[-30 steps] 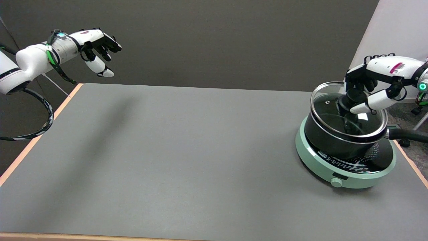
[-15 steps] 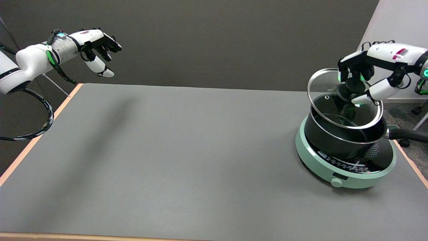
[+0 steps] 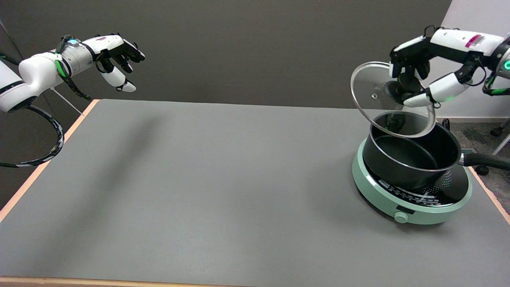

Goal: Pick up the pot lid.

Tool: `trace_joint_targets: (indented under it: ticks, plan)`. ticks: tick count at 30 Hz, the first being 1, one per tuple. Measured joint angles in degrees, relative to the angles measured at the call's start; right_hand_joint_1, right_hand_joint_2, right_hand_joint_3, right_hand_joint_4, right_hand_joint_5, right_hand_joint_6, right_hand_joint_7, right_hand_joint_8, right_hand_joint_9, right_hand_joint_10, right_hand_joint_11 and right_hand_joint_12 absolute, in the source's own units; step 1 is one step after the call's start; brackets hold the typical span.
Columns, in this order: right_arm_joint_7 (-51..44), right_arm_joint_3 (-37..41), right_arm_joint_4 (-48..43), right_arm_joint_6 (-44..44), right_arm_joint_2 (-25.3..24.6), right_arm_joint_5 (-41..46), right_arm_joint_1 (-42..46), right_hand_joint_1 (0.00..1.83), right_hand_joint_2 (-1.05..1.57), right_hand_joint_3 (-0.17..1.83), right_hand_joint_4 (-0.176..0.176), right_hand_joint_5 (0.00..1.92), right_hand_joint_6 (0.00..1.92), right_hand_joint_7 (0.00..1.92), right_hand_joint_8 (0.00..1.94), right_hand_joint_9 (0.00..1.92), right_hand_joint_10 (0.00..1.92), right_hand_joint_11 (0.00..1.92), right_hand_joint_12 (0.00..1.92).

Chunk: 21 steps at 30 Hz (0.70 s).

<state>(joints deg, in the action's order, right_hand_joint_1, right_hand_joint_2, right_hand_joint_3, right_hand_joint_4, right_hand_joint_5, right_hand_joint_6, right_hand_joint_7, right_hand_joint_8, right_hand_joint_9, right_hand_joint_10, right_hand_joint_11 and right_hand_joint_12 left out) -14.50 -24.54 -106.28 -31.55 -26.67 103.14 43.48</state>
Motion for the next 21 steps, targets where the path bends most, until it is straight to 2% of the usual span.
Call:
trace_joint_targets:
  ticks: [11,21]
  plan:
    - [-0.02,-5.60,0.94,3.68,2.29,4.47,-5.44,1.37,0.78,0.77,0.176,0.68,1.34,0.91,1.37,0.79,1.66,0.62,1.66]
    - [-0.06,-16.55,1.47,11.57,4.51,6.54,-13.90,1.37,0.78,0.77,0.176,0.67,1.35,0.91,1.37,0.79,1.68,0.63,1.66]
